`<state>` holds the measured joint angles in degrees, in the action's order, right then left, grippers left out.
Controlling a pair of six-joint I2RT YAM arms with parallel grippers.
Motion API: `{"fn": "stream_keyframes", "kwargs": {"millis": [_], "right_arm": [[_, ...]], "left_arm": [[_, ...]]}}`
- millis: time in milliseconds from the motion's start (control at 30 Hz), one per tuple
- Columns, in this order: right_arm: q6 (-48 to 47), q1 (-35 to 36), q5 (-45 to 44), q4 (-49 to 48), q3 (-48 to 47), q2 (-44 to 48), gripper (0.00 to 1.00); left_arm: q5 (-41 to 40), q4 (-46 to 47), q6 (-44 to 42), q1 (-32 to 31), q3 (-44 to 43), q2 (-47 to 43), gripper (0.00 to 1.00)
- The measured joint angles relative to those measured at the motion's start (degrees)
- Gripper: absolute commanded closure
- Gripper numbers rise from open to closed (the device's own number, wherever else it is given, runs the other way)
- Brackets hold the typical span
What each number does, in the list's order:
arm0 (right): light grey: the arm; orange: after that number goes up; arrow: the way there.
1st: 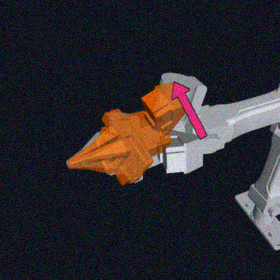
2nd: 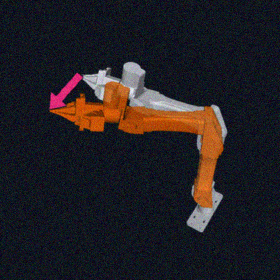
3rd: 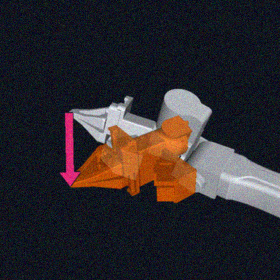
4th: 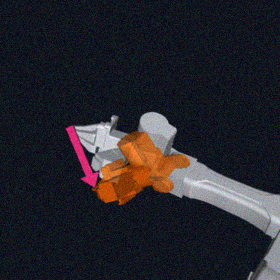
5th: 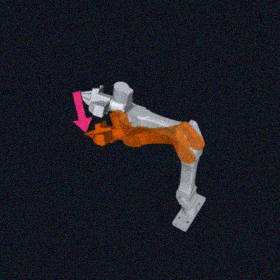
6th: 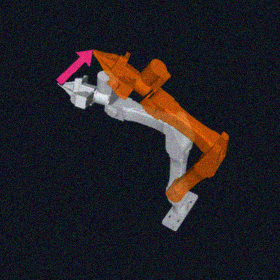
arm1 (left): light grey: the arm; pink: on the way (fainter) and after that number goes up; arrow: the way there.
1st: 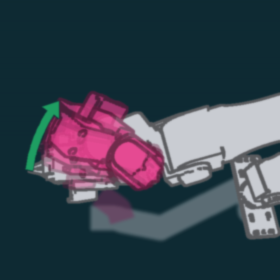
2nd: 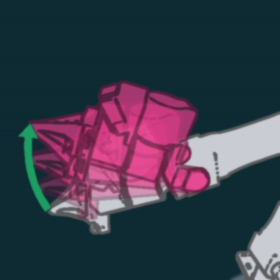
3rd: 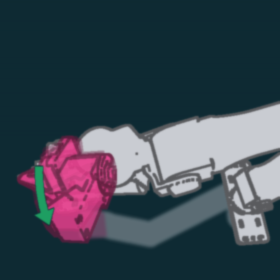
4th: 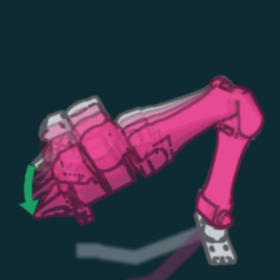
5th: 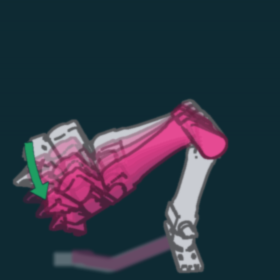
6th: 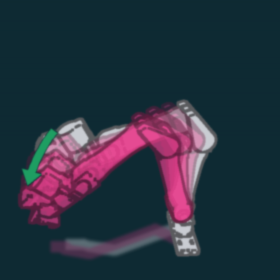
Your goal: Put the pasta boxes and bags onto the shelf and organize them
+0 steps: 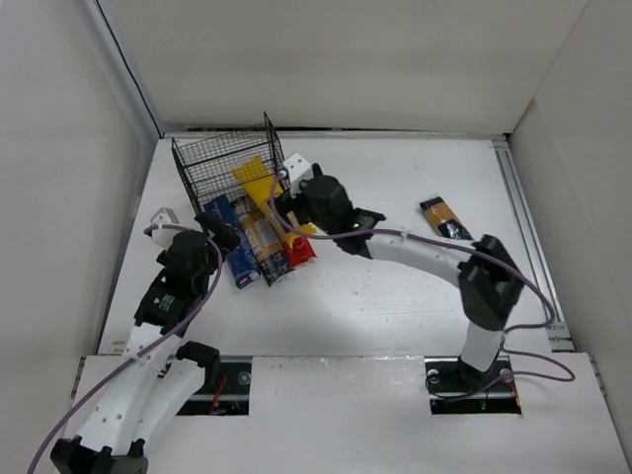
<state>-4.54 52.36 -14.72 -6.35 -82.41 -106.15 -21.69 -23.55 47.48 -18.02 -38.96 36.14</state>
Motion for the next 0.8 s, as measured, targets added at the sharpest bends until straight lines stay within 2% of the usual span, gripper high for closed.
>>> {"fn": "stream_keyframes", "kwargs": {"millis": [100,200,333,467,533,700,800], "right_arm": [[-3.08,-4.33,6.08,0.22,8.20,10.27,0.00],[-6.51,-14.34,11.39,2.71,16.41,20.48,0.00],[-12.44,-28.41,9.90,14.34,21.99,27.98,0.00],[-17.49,-37.94,5.49,29.79,22.88,28.55,0.00],[-18.10,-41.53,5.09,33.64,22.93,27.65,0.00],[-19.50,-51.74,5.18,39.34,22.91,22.16,0.00],[-20.09,-54.40,4.94,41.03,22.88,19.10,0.00]], "left_arm": [[0.04,0.00,0.00,0.00,0.00,-0.33,0.00],[0.24,-0.13,-0.11,0.00,0.00,-0.37,0.00],[0.46,-0.31,-0.31,0.00,0.00,-0.37,0.00],[0.94,0.59,-0.70,0.00,0.72,-0.37,0.00],[1.31,0.61,-0.92,0.00,1.05,-0.02,0.00],[2.01,0.98,-1.64,0.00,1.11,1.66,0.00],[2.23,1.31,-2.05,0.00,1.11,2.36,0.00]]}}
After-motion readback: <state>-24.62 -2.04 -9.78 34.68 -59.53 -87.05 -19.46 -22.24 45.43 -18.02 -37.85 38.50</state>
